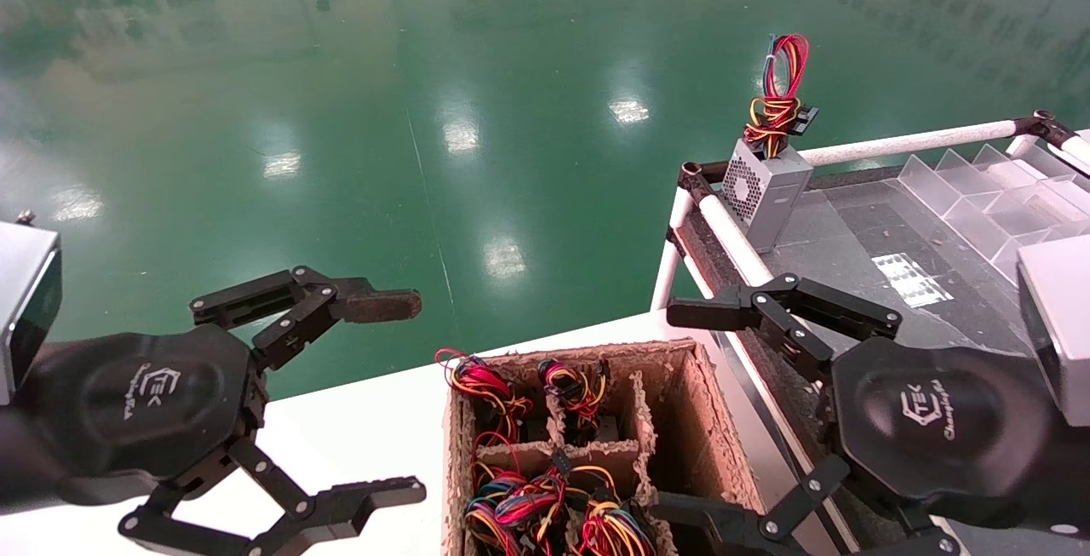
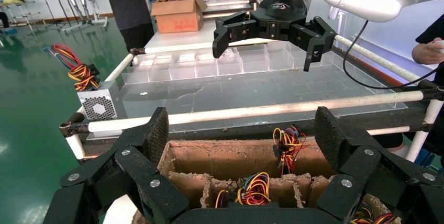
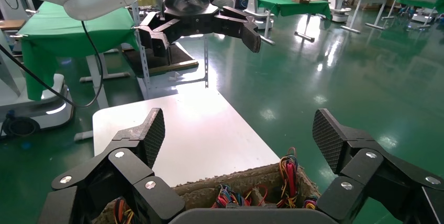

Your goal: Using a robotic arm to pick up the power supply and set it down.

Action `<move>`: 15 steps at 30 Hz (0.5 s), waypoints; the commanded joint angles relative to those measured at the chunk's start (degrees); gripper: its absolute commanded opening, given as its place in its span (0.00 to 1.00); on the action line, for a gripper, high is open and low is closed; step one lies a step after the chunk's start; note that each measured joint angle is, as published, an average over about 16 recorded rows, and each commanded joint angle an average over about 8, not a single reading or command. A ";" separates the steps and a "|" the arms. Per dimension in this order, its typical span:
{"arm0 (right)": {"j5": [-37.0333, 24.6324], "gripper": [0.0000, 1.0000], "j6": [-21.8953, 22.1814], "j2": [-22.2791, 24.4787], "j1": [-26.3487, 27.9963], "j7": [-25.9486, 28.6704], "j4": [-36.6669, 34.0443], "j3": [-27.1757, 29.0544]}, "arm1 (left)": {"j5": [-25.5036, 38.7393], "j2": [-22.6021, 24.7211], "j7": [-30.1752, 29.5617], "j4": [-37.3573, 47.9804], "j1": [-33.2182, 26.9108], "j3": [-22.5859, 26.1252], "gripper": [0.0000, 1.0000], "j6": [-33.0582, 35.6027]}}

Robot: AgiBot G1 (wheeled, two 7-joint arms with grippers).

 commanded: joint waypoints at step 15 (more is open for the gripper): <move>0.00 1.00 0.00 0.00 0.00 0.00 0.00 0.00 | 0.00 0.00 0.00 0.00 0.00 0.00 0.00 0.00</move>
